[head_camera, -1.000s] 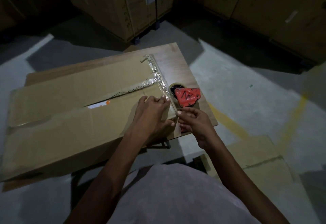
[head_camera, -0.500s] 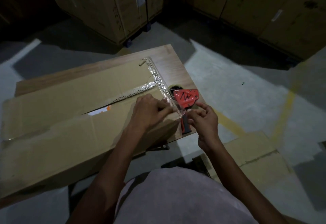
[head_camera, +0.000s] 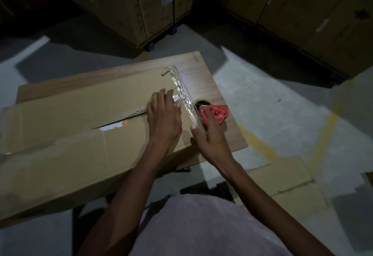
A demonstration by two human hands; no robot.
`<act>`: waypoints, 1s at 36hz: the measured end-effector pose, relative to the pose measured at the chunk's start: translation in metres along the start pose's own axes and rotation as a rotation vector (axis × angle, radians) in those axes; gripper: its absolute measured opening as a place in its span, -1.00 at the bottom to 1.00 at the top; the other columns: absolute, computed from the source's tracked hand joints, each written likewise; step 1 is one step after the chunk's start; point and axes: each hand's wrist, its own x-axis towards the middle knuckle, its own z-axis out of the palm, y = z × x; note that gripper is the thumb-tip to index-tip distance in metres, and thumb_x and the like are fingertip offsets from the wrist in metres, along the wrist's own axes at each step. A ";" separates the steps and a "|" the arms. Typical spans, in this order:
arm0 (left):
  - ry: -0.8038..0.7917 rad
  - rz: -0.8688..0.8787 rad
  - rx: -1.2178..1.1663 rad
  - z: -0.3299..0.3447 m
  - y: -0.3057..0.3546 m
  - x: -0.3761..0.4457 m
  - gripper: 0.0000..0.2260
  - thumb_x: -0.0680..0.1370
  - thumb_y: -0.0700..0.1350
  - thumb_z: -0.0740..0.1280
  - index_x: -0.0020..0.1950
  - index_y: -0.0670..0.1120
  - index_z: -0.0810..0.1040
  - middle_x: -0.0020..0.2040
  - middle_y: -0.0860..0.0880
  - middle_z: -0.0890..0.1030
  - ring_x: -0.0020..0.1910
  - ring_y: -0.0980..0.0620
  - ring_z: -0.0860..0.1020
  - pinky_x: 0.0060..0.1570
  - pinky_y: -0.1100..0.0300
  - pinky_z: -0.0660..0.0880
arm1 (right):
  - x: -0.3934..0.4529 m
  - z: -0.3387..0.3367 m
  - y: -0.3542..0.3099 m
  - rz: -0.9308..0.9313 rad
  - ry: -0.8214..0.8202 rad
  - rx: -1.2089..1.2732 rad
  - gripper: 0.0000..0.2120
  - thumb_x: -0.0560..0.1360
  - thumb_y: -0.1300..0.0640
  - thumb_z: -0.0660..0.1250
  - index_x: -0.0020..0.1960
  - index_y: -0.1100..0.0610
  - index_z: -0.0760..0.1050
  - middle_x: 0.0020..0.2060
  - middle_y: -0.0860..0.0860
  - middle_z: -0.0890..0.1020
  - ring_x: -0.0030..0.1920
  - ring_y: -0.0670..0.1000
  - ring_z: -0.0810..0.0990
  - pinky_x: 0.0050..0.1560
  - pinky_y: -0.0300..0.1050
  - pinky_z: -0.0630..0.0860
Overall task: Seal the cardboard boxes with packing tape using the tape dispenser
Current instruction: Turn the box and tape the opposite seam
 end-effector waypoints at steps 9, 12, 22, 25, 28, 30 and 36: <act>-0.132 -0.069 0.055 0.001 0.001 0.002 -0.57 0.73 0.03 -0.03 0.57 -0.06 0.26 0.63 -0.11 0.19 0.62 -0.15 0.08 0.54 -0.13 0.06 | 0.002 -0.005 0.015 0.073 -0.213 0.132 -0.34 0.65 -0.39 0.00 0.61 -0.07 0.32 0.48 -0.12 0.50 0.50 -0.13 0.43 0.54 0.05 0.34; -0.138 -0.077 0.050 0.003 0.001 0.002 -0.57 0.73 0.03 -0.03 0.59 -0.06 0.25 0.64 -0.10 0.16 0.63 -0.13 0.06 0.55 -0.12 0.03 | 0.008 -0.016 0.019 0.226 -0.293 0.171 0.11 0.40 -0.68 -0.11 0.51 0.17 0.44 0.35 0.21 0.60 0.40 0.18 0.53 0.50 0.27 0.38; -0.139 -0.073 0.058 0.003 0.000 0.002 -0.59 0.73 -0.02 -0.01 0.57 -0.06 0.26 0.64 -0.11 0.17 0.63 -0.15 0.06 0.55 -0.14 0.05 | 0.019 -0.006 0.010 0.223 -0.223 0.238 -0.13 0.52 -0.54 -0.10 0.71 -0.14 0.00 0.69 -0.06 0.10 0.67 0.01 0.06 0.66 0.24 0.04; -0.154 -0.076 0.071 0.003 0.001 0.002 -0.57 0.72 0.00 -0.02 0.58 -0.06 0.23 0.65 -0.10 0.14 0.63 -0.15 0.04 0.55 -0.14 0.04 | 0.017 0.003 0.012 0.199 -0.207 0.231 -0.28 0.66 -0.37 -0.10 0.68 0.00 0.17 0.64 0.03 0.29 0.65 0.06 0.19 0.64 0.27 0.10; -0.174 -0.074 0.090 0.001 0.001 0.002 -0.55 0.73 0.01 -0.04 0.61 -0.05 0.19 0.66 -0.09 0.11 0.64 -0.13 0.02 0.56 -0.14 0.02 | 0.015 0.005 0.013 0.220 -0.202 0.274 -0.27 0.65 -0.35 -0.07 0.65 0.07 0.27 0.57 0.08 0.40 0.60 0.08 0.30 0.62 0.25 0.20; -0.177 -0.072 0.111 0.000 0.002 0.001 -0.54 0.73 0.02 -0.05 0.62 -0.05 0.17 0.66 -0.09 0.10 0.64 -0.13 0.01 0.56 -0.15 0.00 | 0.016 0.003 0.014 0.239 -0.219 0.291 -0.33 0.67 -0.31 -0.03 0.61 0.07 0.34 0.51 0.09 0.48 0.55 0.07 0.38 0.58 0.21 0.28; -0.206 -0.072 0.097 -0.003 0.004 0.003 -0.55 0.73 0.00 -0.04 0.62 -0.06 0.15 0.66 -0.10 0.07 0.64 -0.14 -0.02 0.57 -0.16 -0.03 | 0.026 -0.003 0.015 0.210 -0.251 0.160 -0.62 0.76 -0.11 0.08 0.51 -0.06 0.44 0.35 -0.12 0.56 0.36 -0.10 0.51 0.41 -0.01 0.43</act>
